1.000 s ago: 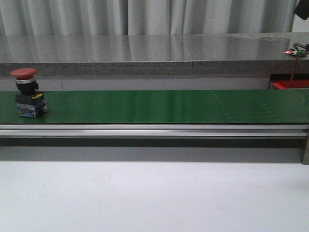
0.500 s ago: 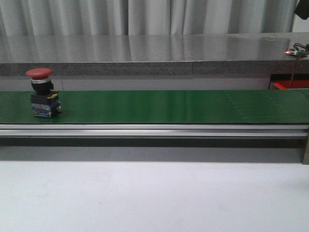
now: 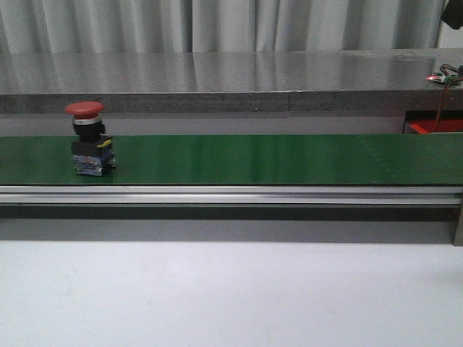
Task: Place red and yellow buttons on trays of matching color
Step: 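Place the yellow button on the belt with the left gripper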
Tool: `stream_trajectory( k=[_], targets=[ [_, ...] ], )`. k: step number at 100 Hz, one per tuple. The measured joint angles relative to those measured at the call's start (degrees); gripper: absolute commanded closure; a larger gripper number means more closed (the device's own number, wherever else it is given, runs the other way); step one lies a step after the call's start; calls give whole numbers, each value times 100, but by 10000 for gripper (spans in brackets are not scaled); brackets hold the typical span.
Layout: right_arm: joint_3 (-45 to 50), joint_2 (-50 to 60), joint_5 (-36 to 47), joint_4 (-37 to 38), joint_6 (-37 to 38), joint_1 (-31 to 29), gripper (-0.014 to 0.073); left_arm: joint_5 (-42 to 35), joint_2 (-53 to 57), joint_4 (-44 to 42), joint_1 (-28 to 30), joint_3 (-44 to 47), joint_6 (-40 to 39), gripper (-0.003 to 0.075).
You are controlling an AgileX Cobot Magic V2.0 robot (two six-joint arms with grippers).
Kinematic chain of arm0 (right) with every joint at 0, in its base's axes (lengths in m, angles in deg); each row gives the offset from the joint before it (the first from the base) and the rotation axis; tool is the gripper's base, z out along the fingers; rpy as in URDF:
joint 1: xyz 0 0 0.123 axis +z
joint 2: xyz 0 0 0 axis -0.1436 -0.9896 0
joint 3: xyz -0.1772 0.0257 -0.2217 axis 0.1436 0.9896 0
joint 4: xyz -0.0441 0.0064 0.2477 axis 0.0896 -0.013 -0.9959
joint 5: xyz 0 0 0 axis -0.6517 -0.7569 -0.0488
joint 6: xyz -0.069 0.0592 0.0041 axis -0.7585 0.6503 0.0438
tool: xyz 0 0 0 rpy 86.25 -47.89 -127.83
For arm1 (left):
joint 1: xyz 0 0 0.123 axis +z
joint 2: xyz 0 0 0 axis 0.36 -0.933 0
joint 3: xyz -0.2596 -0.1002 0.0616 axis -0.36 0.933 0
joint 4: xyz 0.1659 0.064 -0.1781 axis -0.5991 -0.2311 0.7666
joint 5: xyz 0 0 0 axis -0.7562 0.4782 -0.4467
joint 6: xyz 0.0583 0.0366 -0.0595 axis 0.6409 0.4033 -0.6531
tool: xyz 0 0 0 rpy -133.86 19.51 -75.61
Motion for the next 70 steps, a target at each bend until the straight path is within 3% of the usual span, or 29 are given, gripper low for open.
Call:
stream_trajectory(
  k=[30,70],
  targets=[
    [0,0,0,0,0,0,563,0,0,-257,-531,12,10,510],
    [0,0,0,0,0,0,563,-146,0,-447,-640,621,10,508]
  ],
)
